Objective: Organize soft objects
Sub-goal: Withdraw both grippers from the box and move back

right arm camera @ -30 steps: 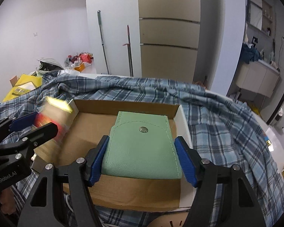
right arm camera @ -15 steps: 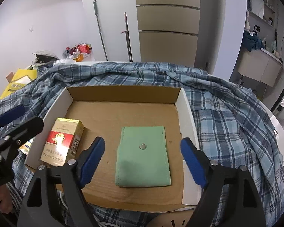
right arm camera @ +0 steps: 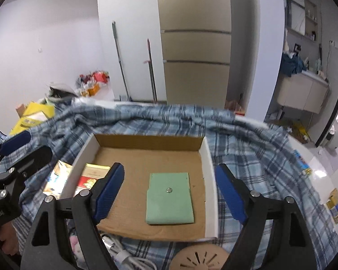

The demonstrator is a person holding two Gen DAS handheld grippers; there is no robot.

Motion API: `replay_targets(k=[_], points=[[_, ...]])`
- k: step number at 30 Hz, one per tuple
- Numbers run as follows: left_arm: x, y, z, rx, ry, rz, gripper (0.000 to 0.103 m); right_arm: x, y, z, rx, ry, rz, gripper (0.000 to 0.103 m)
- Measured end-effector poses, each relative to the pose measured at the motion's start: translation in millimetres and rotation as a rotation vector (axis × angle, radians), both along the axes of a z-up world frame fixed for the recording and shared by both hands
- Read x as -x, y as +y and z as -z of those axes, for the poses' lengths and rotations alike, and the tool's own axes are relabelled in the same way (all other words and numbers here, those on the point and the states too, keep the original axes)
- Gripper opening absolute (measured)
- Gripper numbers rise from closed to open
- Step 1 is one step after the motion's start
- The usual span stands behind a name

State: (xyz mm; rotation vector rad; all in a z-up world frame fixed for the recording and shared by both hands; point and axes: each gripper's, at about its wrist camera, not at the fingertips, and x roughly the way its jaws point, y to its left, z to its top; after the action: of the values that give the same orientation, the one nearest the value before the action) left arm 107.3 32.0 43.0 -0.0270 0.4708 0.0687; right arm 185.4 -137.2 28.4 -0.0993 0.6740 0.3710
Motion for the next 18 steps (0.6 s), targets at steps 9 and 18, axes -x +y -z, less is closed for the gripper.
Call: replay_targets(k=[9, 18], points=[[74.6, -8.1, -35.4, 0.012, -0.206, 0.036, 0.085, 66.3, -17.2, -49.5, -0.041, -0.161, 0.004, 0.084], [130.5, -13.4, -24.5, 0.019, -0.299, 0.085, 0.085, 131.8, -35.2, -53.0, -0.063, -0.326, 0.054, 0.099]])
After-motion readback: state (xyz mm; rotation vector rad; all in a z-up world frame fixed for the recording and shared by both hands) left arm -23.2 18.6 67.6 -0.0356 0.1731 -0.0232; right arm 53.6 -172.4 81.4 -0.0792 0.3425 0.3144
